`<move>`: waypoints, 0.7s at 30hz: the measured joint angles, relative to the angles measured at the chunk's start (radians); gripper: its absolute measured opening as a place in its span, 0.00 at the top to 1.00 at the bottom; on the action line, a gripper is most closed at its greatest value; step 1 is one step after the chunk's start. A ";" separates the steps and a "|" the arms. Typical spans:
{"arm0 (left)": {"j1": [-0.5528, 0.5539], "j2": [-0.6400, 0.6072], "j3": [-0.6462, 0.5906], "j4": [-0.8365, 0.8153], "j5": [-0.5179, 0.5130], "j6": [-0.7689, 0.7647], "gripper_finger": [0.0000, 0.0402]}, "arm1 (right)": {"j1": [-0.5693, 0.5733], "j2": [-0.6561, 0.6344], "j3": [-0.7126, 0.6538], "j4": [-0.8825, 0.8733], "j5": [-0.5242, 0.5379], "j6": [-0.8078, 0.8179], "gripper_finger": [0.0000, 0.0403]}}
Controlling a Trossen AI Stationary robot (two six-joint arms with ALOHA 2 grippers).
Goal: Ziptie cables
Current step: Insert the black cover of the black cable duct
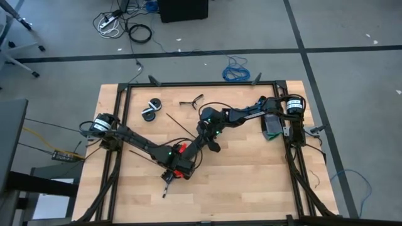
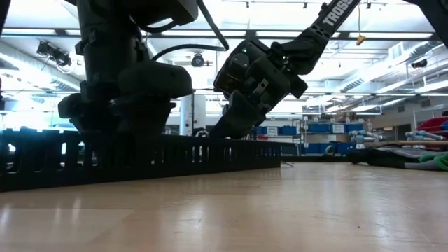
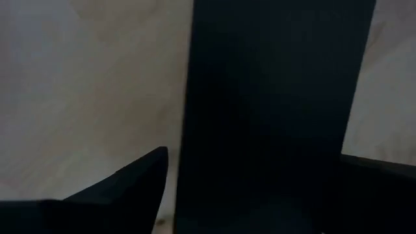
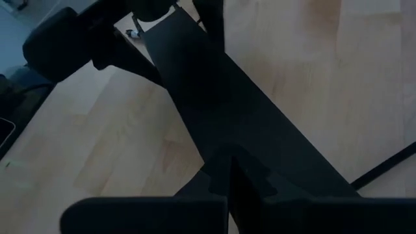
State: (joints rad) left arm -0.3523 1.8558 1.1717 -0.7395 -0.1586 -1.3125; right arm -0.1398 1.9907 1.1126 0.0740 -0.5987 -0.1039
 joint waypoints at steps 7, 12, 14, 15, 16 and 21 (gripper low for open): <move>-0.005 -0.022 0.000 0.004 -0.005 -0.004 0.15 | 0.001 0.001 0.000 0.004 -0.009 0.002 1.00; -0.037 -0.043 0.003 0.001 -0.012 0.003 0.13 | 0.000 0.001 0.000 0.004 -0.020 0.001 1.00; -0.061 -0.060 0.003 -0.018 -0.011 0.005 0.13 | 0.000 0.001 0.000 0.002 -0.026 -0.002 1.00; -0.074 -0.070 0.003 -0.028 -0.007 0.004 0.13 | 0.000 0.001 0.000 0.001 -0.027 -0.003 1.00; -0.089 -0.077 0.004 -0.040 -0.006 0.001 0.13 | 0.000 0.001 0.000 0.001 -0.027 -0.003 1.00; -0.161 -0.084 0.004 -0.096 0.049 -0.023 0.14 | 0.000 0.001 0.000 0.001 -0.027 -0.003 1.00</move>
State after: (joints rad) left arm -0.5129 1.7723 1.1759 -0.8357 -0.1093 -1.3360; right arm -0.1394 1.9919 1.1126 0.0750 -0.6254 -0.1074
